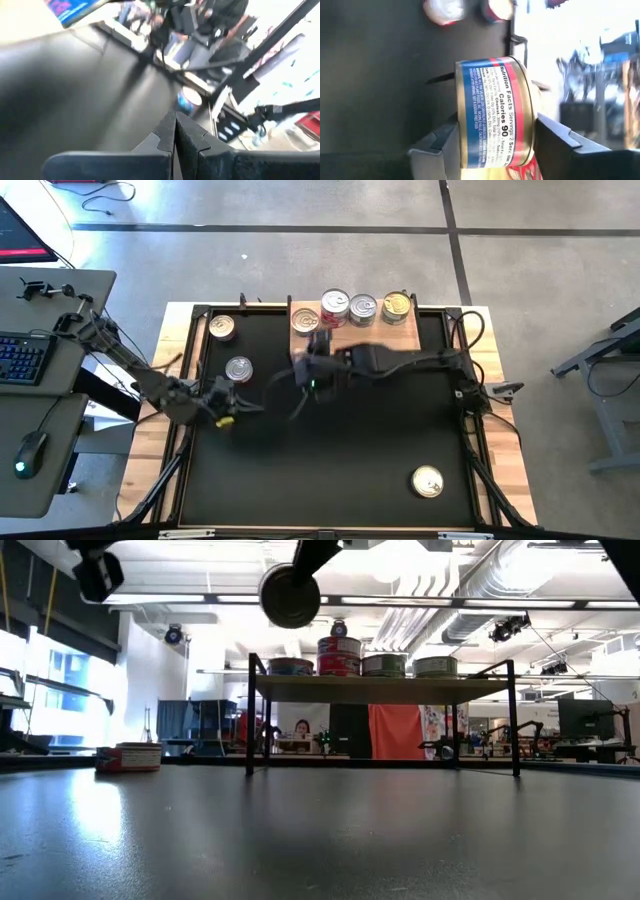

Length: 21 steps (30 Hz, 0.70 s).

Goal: Stack canned seafood by type on shelf
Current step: Stack the blue-pink tuna can on top of the blue pink tuna can on the shelf

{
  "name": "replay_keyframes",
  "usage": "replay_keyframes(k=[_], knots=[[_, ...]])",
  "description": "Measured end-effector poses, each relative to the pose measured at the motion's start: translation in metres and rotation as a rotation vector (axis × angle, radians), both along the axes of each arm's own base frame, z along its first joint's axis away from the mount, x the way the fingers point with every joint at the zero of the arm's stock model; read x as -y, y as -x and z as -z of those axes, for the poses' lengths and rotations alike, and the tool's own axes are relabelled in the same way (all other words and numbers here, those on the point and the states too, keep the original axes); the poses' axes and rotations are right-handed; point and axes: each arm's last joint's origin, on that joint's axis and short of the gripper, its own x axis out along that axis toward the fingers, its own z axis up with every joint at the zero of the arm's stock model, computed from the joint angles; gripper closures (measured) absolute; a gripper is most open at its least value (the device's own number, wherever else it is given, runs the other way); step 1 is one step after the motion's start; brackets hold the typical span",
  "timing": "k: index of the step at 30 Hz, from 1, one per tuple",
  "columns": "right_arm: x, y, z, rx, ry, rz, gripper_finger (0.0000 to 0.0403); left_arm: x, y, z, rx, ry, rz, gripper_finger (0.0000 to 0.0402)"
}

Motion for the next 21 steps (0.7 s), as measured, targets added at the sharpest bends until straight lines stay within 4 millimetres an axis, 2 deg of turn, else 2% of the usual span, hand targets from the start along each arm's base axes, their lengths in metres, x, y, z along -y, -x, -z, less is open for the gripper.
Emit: replay_keyframes(k=[4,8,11,13,16,18,21], knots=[[0.027,0.003,-0.022,0.154,-0.109,0.140,0.0222,-0.010,0.005,-0.009,0.043,-0.029,-0.023,0.0401],[0.048,-0.004,-0.030,0.237,0.014,0.180,0.0225,-0.013,0.005,-0.009,0.038,-0.041,-0.034,0.0401],[0.067,-0.020,-0.020,0.187,0.136,0.144,0.0225,-0.012,0.004,-0.005,0.011,-0.045,-0.040,0.0401],[0.081,-0.031,-0.006,0.120,0.200,0.122,0.0224,-0.011,0.002,-0.002,-0.009,-0.039,-0.044,0.0401],[0.104,-0.044,0.018,0.035,0.299,0.183,0.0215,-0.009,0.001,0.003,-0.044,-0.039,-0.041,0.0401],[0.117,-0.047,0.028,0.000,0.301,0.208,0.0210,-0.008,-0.001,0.006,-0.061,-0.038,-0.037,0.0401],[0.128,-0.048,0.033,-0.003,0.308,0.236,0.0209,-0.006,-0.003,0.009,-0.074,-0.041,-0.029,0.0401]])
